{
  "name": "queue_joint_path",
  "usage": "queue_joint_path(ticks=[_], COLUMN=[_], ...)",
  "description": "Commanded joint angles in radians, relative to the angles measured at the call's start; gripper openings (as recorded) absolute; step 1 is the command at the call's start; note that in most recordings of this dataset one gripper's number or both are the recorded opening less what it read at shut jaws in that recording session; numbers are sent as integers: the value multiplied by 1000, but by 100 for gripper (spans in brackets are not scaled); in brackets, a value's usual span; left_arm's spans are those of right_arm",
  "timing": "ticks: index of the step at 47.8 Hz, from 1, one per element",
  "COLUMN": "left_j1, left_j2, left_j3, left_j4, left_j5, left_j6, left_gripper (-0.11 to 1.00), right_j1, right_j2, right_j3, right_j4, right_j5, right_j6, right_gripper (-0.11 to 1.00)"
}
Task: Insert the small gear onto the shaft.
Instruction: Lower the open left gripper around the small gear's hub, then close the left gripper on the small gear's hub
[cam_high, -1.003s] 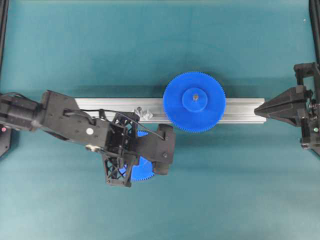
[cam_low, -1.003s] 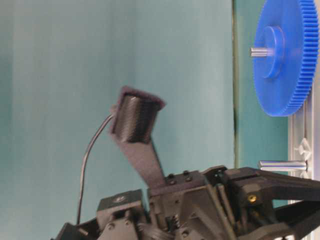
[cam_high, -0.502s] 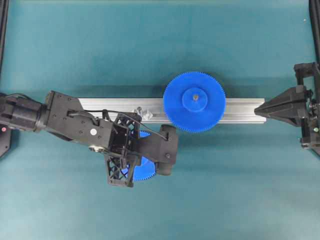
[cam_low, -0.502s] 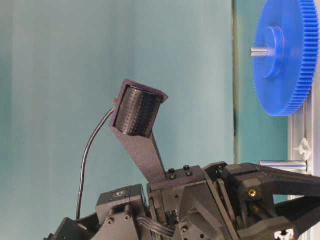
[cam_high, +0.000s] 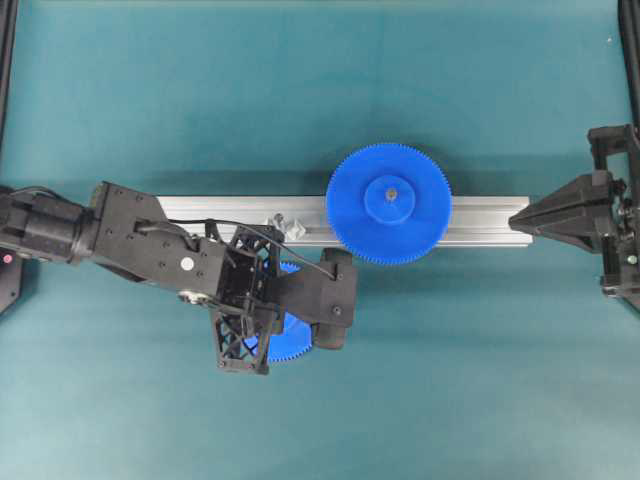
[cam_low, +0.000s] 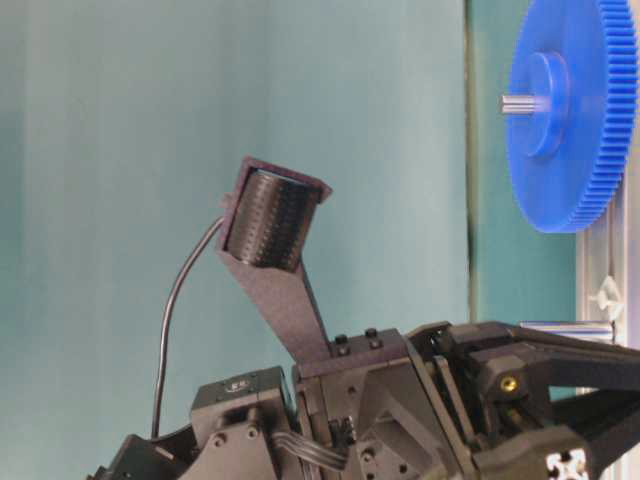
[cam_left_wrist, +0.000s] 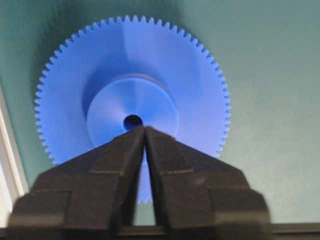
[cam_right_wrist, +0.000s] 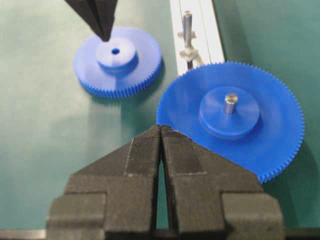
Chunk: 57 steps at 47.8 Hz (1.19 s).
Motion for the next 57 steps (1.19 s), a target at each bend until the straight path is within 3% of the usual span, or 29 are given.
queue_joint_path(ticks=[1,10,15,57], left_j1=[-3,-3,0,18], left_j2=[-14,5,17,25], left_j3=[-21,-15,-20,-29], left_j4=[2,2,2,2], left_j5=[-9,-25,-37,-26], left_j6=[-3,-3,0,-5], left_gripper=[27,79,93,93], right_j1=[-3,-3,-3,-23], right_j2=[5,3,3,-61], right_j3=[-9,-8,-8,-5], right_j4=[0,0,0,0], right_j5=[-5,-5,-5,40], right_j6=[9,11,9,11], right_gripper=[7,7,7,7])
